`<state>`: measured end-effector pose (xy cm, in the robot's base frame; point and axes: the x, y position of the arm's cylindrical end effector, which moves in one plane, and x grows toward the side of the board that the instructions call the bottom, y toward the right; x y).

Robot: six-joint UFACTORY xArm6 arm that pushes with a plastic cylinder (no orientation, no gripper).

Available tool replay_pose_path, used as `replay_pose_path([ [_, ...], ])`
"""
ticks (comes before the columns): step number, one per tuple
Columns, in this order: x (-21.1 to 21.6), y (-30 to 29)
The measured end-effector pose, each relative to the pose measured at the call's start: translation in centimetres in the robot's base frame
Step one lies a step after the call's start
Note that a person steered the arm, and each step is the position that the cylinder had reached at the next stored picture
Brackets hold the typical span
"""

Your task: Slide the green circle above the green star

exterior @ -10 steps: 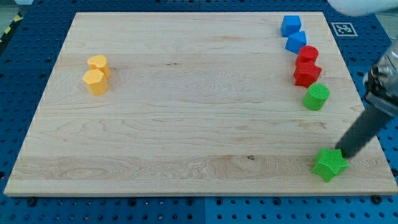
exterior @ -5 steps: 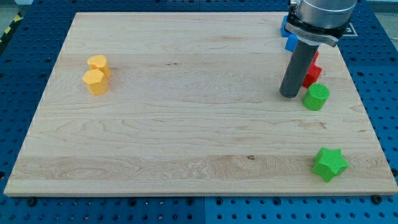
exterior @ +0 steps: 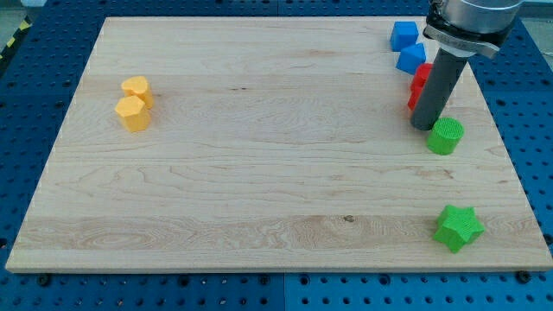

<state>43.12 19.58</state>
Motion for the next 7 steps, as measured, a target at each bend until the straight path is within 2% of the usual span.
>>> replay_pose_path([
  [3, 1.2, 3.0],
  [5, 1.2, 7.3],
  [7, 1.6, 5.7],
])
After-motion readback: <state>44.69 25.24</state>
